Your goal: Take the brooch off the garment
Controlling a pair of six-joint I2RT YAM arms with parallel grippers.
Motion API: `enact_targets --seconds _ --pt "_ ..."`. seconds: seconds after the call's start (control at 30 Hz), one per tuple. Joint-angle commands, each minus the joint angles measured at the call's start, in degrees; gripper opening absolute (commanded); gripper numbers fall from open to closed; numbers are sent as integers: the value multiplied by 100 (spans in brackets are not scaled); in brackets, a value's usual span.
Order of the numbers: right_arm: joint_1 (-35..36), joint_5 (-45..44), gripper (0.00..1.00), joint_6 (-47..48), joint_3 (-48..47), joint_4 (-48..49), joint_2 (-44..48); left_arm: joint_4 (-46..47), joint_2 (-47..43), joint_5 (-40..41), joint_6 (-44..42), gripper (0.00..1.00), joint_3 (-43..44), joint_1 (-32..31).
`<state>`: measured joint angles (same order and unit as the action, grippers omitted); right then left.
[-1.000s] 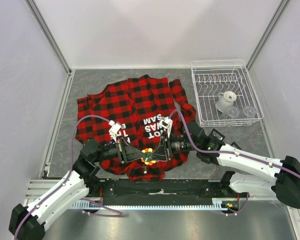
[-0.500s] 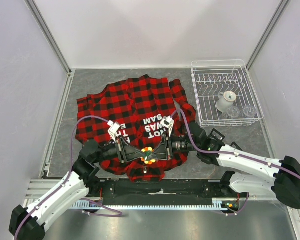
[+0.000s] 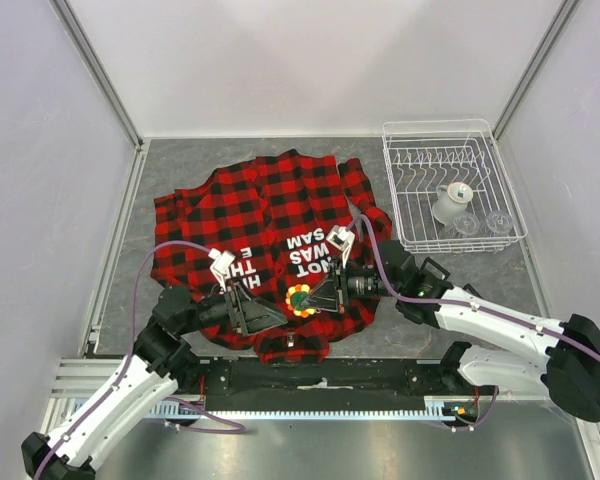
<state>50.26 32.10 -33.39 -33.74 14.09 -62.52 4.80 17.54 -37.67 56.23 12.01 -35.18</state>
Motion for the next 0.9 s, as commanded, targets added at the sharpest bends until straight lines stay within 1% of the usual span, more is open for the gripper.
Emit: enact_targets --seconds 0.0,0.07,0.23,0.3,0.33,0.4,0.47,0.53,0.57,0.67,0.77,0.87 --pt "-43 104 0 122 -318 261 -93 336 406 -311 213 88 -146 -7" --pt "-34 165 0 96 -362 288 -120 538 574 -372 143 88 -146 -7" --pt "-34 148 0 104 -362 323 -164 1496 1337 -680 99 88 -129 -7" --pt "-34 139 0 95 -362 323 -199 1900 1532 -925 274 87 -199 -7" --pt "-34 122 0 104 -362 323 -208 2294 1672 -987 344 86 -225 -7" --pt "-34 104 0 131 -362 314 -243 2595 1770 -1162 529 84 -269 -15" --pt "-34 51 0 139 -362 314 -260 2728 1841 -1277 617 82 -235 -15" --pt "-43 42 0 183 -370 288 -287 2833 1841 -1401 679 77 -234 -15" --pt "-34 34 0 201 -379 288 -313 2869 1806 -1427 740 68 -226 -15" --pt "-34 -19 0 280 -414 200 -374 2913 1727 -1515 846 62 -208 -15" --pt "-34 -28 0 315 -450 156 -427 2965 1744 -1594 942 59 -155 -15" --pt "-34 16 0 324 -476 138 -436 3088 1796 -1621 987 59 -85 -15"
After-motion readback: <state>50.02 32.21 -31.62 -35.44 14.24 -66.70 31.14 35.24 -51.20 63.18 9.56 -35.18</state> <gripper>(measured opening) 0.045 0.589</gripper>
